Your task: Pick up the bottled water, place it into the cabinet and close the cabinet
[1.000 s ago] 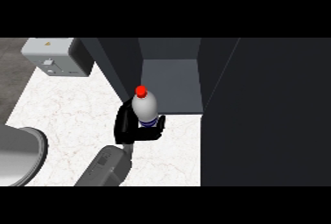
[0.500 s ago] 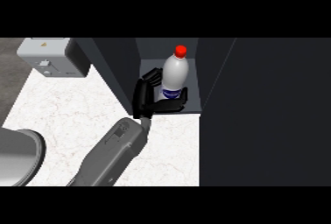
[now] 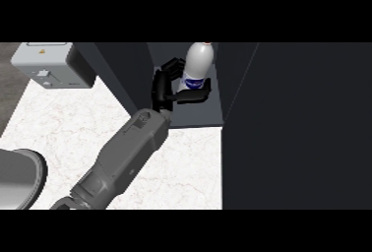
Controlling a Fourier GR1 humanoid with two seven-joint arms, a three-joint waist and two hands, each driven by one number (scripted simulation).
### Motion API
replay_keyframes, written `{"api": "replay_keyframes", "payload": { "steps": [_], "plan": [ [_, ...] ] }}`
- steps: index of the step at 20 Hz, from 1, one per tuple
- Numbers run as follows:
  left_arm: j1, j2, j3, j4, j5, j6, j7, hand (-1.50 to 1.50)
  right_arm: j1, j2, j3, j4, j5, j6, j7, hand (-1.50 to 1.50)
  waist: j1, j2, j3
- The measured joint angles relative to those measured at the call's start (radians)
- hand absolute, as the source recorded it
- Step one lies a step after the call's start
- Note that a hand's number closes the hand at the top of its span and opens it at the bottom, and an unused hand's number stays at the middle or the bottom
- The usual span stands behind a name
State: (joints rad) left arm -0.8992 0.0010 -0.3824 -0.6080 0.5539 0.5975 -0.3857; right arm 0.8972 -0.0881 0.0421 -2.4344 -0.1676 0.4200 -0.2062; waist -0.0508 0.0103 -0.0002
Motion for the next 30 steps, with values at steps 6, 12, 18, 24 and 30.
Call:
{"api": "replay_keyframes", "payload": {
  "steps": [6,12,18,24,30],
  "plan": [
    [-0.093,0.009,0.013,0.205,-0.052,0.051,-0.004,1.50,-0.006,-0.003,-0.014,0.013,-0.011,0.020,-0.012,-1.50,-0.012,0.007,0.000],
    [-0.142,0.019,0.103,0.321,-0.020,0.070,-0.057,1.50,-0.003,0.002,-0.018,0.020,-0.019,0.034,-0.026,-1.50,-0.021,0.013,-0.001],
    [-0.190,0.043,0.121,0.421,-0.043,0.094,-0.108,-1.50,-0.016,0.000,-0.026,0.026,-0.029,0.050,-0.039,-1.50,-0.038,0.021,-0.001],
    [-0.230,0.049,0.116,0.486,-0.074,0.131,-0.147,-1.50,-0.022,-0.004,-0.026,0.032,-0.039,0.063,-0.040,-1.50,-0.045,0.024,-0.001],
    [-0.262,0.050,0.128,0.508,-0.077,0.102,-0.162,-1.50,-0.009,-0.018,-0.025,0.033,-0.047,0.089,-0.044,-1.50,-0.053,0.027,-0.002]
  ]
}}
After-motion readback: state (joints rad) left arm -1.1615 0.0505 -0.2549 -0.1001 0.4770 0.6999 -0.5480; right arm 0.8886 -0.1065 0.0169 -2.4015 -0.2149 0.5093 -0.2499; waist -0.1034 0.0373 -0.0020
